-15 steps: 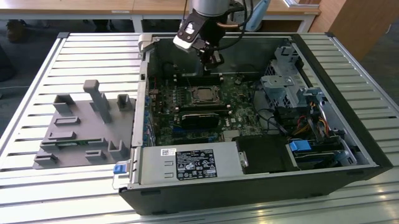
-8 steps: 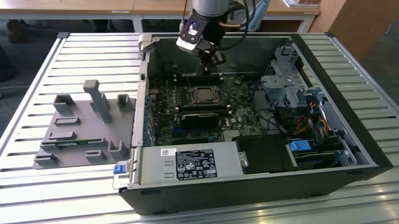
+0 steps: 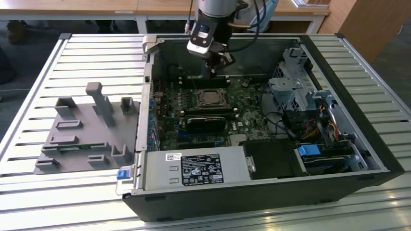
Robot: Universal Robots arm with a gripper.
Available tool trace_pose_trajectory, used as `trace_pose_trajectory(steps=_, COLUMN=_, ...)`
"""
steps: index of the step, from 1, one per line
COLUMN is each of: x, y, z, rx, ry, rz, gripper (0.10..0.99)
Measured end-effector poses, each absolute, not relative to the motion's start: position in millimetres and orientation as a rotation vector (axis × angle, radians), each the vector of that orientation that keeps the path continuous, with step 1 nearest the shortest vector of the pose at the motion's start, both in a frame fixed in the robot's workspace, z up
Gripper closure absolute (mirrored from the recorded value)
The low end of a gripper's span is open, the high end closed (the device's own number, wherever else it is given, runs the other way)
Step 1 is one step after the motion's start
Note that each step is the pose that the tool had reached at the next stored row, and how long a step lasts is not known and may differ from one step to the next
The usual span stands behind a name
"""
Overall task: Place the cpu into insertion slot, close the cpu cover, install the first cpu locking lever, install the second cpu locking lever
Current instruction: 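Install the first cpu locking lever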
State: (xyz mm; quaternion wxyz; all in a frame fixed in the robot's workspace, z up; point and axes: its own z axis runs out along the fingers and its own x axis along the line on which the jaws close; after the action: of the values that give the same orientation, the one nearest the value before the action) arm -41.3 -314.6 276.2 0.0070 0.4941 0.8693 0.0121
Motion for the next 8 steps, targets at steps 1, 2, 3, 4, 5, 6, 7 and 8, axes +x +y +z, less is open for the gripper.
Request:
trace_pose_trajectory(steps=1, x=-41.3, y=-314.6, z=276.2, rx=1.521, ry=2.733, rz=0.038, gripper=0.969)
trace_pose_trajectory(steps=2, x=-41.3, y=-314.6, z=276.1, rx=1.496, ry=2.747, rz=0.038, gripper=0.969)
trace_pose_trajectory(steps=3, x=-41.3, y=-314.6, z=276.0, rx=1.472, ry=2.76, rz=0.038, gripper=0.969)
trace_pose_trajectory(steps=4, x=-41.3, y=-314.6, z=275.9, rx=1.445, ry=2.774, rz=0.038, gripper=0.969)
trace_pose_trajectory(steps=5, x=-41.3, y=-314.6, z=275.8, rx=1.42, ry=2.787, rz=0.039, gripper=0.969)
trace_pose_trajectory(steps=6, x=-41.3, y=-314.6, z=275.7, rx=1.396, ry=2.8, rz=0.039, gripper=0.969)
trace_pose_trajectory(steps=7, x=-41.3, y=-314.6, z=275.6, rx=1.37, ry=2.813, rz=0.039, gripper=0.969)
trace_pose_trajectory(steps=8, x=-41.3, y=-314.6, z=275.5, rx=1.344, ry=2.826, rz=0.039, gripper=0.969)
